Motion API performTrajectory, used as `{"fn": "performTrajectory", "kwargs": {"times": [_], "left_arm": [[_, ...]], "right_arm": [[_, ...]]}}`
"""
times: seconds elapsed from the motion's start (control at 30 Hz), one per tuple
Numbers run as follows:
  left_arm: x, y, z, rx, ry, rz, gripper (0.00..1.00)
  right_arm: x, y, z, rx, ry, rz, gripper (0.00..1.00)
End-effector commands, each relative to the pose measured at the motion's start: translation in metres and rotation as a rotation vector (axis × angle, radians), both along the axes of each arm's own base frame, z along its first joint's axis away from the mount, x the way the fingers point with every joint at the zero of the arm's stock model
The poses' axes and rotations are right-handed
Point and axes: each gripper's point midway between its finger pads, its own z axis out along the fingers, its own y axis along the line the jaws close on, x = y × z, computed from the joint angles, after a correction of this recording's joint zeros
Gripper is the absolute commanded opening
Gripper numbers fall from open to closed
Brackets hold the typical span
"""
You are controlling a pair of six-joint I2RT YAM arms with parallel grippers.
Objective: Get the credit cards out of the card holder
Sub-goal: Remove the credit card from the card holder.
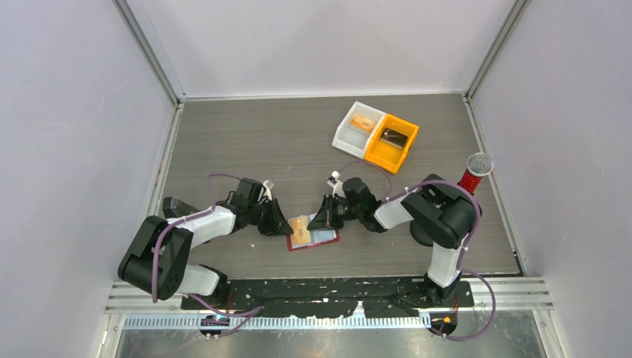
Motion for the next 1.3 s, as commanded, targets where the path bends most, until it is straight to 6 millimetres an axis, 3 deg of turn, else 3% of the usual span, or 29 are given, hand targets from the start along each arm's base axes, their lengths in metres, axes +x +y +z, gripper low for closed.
{"fn": "performTrajectory", "kwargs": {"times": [0.0,0.2,0.43,0.9,1.1,1.27], "left_arm": [[-0.011,0.012,-0.02,0.076,0.031,0.007,0.14],[-0.013,0.015,-0.023,0.098,0.043,0.007,0.13],[-0.013,0.02,-0.028,0.131,0.053,0.012,0.13],[-0.014,0.021,-0.029,0.136,0.057,0.013,0.13],[-0.015,0.017,-0.026,0.109,0.055,0.011,0.14],[-0.015,0.015,-0.024,0.095,0.054,0.014,0.14]], "right_arm": [[0.0,0.023,0.038,0.142,-0.078,0.054,0.06],[0.005,0.008,0.042,0.169,-0.083,0.044,0.05],[0.003,0.006,0.048,0.193,-0.075,0.058,0.05],[0.012,-0.006,0.04,0.129,-0.075,0.02,0.05],[0.011,-0.008,0.037,0.085,-0.074,0.013,0.2],[0.009,-0.004,0.03,0.063,-0.062,0.009,0.23]]}}
